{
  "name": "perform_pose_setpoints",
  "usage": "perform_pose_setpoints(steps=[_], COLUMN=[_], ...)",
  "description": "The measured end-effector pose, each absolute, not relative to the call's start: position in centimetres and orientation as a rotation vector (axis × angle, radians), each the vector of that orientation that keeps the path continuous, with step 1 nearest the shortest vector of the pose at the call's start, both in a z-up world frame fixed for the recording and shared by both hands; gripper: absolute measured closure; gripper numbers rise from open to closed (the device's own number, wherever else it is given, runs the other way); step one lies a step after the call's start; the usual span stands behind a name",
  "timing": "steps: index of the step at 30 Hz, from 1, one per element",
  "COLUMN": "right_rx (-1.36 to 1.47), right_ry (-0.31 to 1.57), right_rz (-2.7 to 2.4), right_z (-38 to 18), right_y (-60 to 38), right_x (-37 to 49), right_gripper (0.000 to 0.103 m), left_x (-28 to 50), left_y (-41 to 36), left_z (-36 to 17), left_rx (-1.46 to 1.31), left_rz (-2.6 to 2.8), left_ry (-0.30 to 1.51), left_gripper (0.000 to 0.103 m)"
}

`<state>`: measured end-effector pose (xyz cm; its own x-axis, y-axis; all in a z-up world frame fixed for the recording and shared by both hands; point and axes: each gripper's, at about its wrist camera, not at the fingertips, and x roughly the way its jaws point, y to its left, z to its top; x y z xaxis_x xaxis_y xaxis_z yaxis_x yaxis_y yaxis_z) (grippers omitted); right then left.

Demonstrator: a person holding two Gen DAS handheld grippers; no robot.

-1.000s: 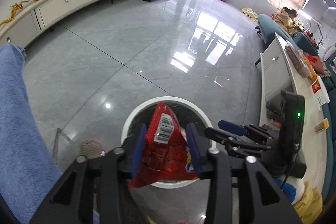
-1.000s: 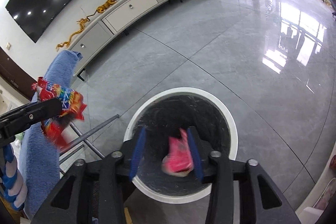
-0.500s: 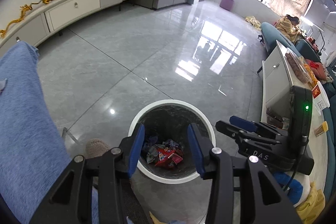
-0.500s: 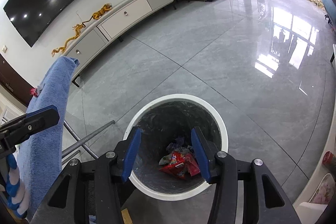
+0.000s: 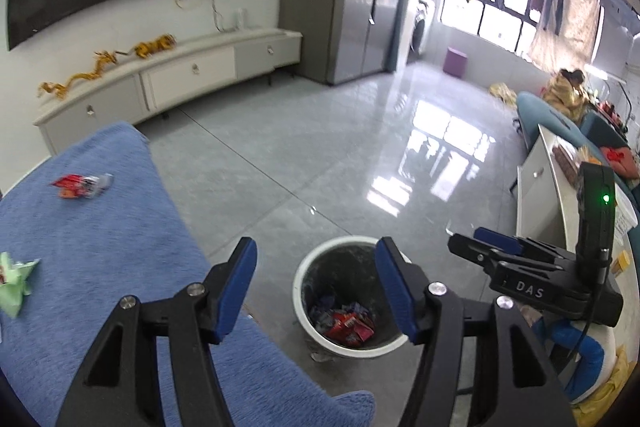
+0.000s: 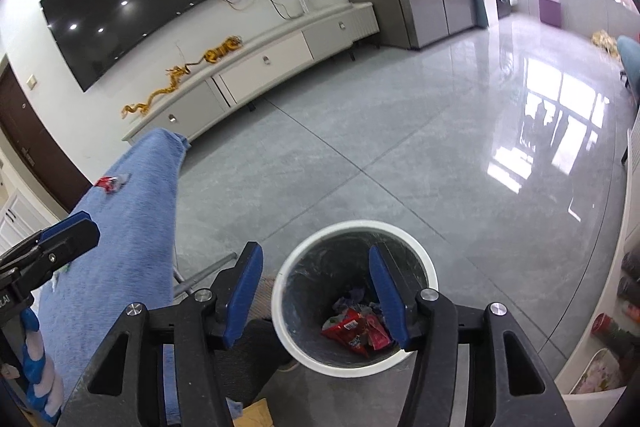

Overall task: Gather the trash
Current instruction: 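Return both open tools from the bin to the rug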

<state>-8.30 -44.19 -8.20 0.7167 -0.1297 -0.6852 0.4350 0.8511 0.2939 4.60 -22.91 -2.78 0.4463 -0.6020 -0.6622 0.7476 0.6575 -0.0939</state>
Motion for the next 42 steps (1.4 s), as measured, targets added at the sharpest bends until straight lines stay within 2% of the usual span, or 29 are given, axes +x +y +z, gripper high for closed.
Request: perform_pose_setpoints(steps=[13,26,31,35,42], right_rx=[0.342,0.211,0.141,0.098,0.041], right_ry=[0.605,0.489,0.434,0.388,0.339], right_rz=[-0.287,-0.21,-0.173,-0.127,-0.059], right_z=[-1.8,3.8,6.5,8.2,9.7], right_y=[-39.2,-32.2,-28.8,-26.3,-23.2], right_x=[-9.5,-11.7,-12.7,-13.5,-13.5], right_gripper=[0.048,0.048,0.043,0.042,0.042], left_x=[3.0,-1.8,-3.6,-4.7,-5.4], left_y=[-15.4,-6.7,-2.8,0.2,4.2], left_z=[2.2,6.0,7.6,8.8,9.6], left_rx=[0.094,-0.001,-0.05,-0.096,-0.149], left_rz=[-0.752,-0.647,-0.601,-0.57,-0.52], left_ry=[0.6,0.472,0.419,0.367,0.309], left_gripper=[0.043,0.043,0.043,0.033,0.032])
